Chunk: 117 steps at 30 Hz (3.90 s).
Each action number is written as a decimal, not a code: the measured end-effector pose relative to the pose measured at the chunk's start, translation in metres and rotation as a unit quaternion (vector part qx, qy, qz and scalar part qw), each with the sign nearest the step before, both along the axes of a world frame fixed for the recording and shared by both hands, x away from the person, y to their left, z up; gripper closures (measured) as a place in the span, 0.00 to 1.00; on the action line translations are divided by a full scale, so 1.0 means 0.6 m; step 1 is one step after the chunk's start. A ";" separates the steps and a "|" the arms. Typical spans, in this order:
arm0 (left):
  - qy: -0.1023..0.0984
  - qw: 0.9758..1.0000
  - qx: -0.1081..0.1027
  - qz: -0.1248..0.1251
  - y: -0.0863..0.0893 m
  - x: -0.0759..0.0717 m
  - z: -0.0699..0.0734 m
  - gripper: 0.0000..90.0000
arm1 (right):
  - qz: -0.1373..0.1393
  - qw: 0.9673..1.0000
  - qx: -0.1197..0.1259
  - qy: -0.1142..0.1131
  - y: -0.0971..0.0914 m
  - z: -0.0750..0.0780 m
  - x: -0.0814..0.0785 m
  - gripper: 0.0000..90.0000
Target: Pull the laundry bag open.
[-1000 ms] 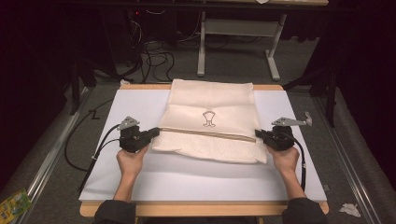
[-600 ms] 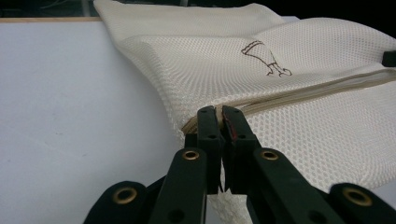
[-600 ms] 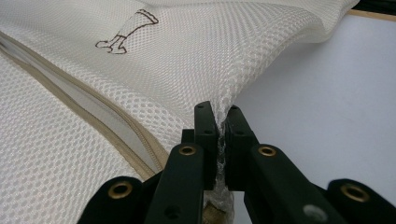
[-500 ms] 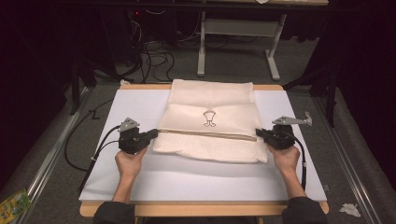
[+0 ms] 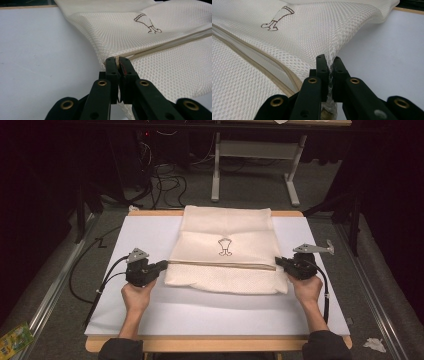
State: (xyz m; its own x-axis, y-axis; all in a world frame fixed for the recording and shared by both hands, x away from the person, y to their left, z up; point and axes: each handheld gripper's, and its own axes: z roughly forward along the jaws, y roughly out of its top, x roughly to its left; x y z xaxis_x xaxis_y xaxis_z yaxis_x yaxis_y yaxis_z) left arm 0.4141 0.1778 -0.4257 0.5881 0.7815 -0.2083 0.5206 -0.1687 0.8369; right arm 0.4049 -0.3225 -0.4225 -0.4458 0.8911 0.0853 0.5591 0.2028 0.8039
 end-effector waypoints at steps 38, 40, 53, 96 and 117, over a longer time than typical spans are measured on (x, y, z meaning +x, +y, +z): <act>0.028 0.999 0.007 -0.020 -0.005 -0.026 -0.032 0.96 | -0.003 0.999 0.009 0.033 -0.003 -0.053 -0.011 0.93; 0.028 0.999 0.009 -0.019 -0.007 -0.027 -0.035 0.96 | -0.001 0.999 0.004 0.033 -0.002 -0.055 -0.011 0.92; 0.036 0.999 0.025 -0.018 -0.011 -0.024 -0.048 0.95 | -0.007 0.999 0.000 0.043 -0.001 -0.066 -0.012 0.82; -0.062 0.996 -0.019 0.058 0.059 -0.042 0.010 0.56 | -0.068 0.994 0.044 -0.069 -0.066 0.006 -0.076 0.59; -0.054 0.993 -0.036 0.101 0.106 -0.041 0.000 0.54 | -0.105 0.989 0.068 -0.077 -0.118 0.001 -0.096 0.61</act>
State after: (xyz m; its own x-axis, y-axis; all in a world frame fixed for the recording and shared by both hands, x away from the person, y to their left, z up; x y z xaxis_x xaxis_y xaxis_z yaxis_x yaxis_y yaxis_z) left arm 0.3896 0.2411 -0.4257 0.4423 0.8715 -0.2120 0.4437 -0.0072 0.8961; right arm 0.3471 -0.3935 -0.4221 -0.2686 0.9505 0.1565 0.4464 -0.0212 0.8946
